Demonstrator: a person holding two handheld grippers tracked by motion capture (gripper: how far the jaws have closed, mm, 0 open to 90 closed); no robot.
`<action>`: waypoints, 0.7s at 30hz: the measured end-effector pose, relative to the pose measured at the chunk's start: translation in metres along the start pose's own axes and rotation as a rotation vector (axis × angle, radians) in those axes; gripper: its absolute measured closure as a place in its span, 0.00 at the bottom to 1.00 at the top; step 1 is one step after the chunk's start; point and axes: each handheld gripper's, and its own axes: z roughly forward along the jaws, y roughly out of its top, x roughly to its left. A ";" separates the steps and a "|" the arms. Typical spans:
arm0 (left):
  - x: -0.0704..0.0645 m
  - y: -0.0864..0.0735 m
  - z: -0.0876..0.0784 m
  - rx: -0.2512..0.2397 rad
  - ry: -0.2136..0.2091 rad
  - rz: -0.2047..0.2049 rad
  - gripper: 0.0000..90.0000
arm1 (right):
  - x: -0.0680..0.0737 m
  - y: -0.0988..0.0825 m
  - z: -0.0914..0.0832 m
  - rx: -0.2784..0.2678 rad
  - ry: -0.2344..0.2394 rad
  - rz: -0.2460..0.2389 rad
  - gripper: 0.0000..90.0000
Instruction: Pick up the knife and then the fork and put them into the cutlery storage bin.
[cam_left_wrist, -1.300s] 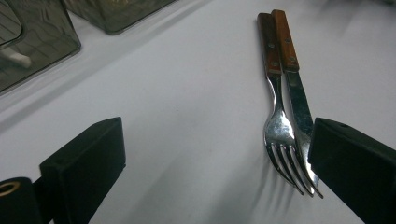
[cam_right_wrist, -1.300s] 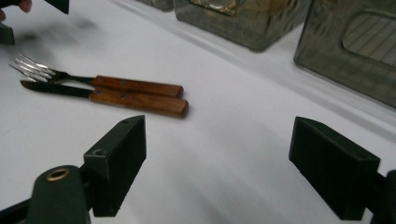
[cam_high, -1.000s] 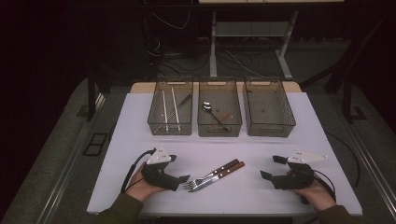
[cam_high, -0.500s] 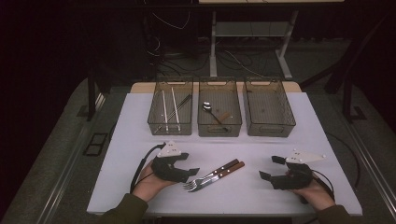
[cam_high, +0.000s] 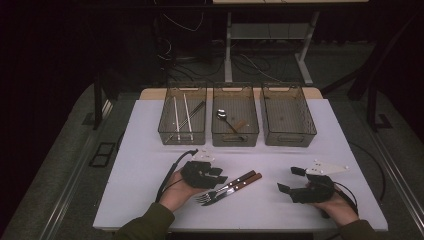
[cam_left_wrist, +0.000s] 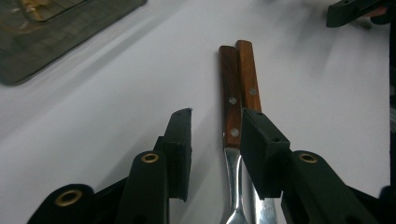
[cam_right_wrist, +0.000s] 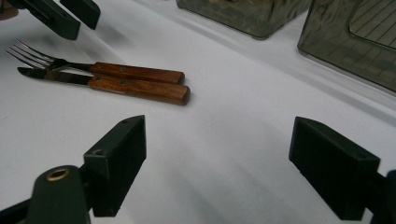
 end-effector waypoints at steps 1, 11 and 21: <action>-0.001 0.002 0.002 0.009 -0.002 0.000 0.72 | 0.000 0.000 0.000 0.001 0.000 0.000 0.21; -0.011 0.012 0.025 0.100 0.010 0.058 0.76 | 0.000 0.000 0.000 0.005 -0.008 -0.003 0.21; -0.015 0.010 0.030 0.127 0.009 0.089 0.78 | 0.001 0.000 -0.001 0.008 -0.008 -0.003 0.21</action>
